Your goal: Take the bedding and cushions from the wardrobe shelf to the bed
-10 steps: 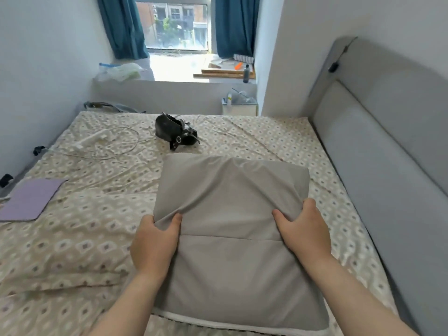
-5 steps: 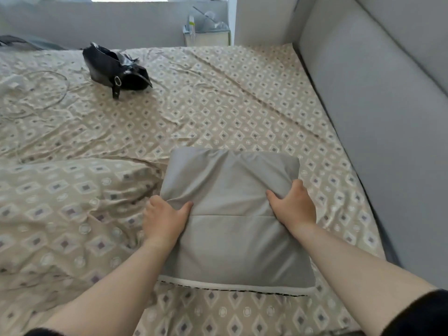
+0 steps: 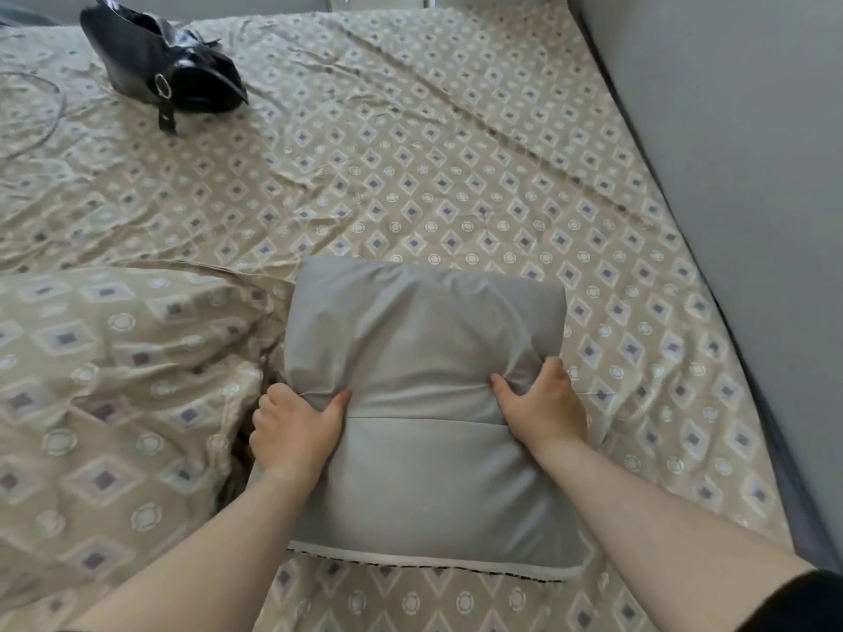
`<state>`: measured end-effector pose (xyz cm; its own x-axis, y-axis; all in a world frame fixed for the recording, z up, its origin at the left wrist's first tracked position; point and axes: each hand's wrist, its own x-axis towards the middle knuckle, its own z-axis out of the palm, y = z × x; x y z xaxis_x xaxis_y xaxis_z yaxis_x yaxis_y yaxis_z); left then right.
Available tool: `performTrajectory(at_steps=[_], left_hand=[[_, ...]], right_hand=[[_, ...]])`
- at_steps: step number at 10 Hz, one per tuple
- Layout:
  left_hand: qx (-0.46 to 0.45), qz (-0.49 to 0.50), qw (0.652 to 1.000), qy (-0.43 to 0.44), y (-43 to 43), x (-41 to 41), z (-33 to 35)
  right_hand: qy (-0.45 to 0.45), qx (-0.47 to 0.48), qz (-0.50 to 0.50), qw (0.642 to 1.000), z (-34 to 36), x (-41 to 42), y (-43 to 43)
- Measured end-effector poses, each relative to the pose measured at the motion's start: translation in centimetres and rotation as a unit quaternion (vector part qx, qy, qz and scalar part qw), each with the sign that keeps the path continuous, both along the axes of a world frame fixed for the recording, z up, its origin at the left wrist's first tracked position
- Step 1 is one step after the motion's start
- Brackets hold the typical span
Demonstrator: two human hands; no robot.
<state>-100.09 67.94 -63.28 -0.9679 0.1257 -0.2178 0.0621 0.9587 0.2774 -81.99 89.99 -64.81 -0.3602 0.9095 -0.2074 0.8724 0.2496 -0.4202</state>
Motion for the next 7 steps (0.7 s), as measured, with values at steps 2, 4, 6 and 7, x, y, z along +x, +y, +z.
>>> performTrajectory(at_steps=[2, 4, 6, 7], left_hand=[[-0.009, -0.009, 1.000, 0.003, -0.2, 0.4, 0.3], [-0.018, -0.009, 1.000, -0.018, -0.7, 0.4, 2.0], [0.083, -0.007, 0.996, -0.037, -0.7, -1.5, 8.3], [0.127, -0.012, 0.991, -0.040, -1.5, -1.4, 12.3]], right_hand=[[-0.018, -0.021, 0.001, 1.000, 0.5, 0.4, 0.0], [-0.045, -0.031, -0.029, 0.998, 2.8, 0.1, -0.4], [0.073, -0.032, 0.033, 0.996, 10.4, -1.8, -1.0], [0.129, -0.050, 0.079, 0.987, 14.7, -0.9, -3.2]])
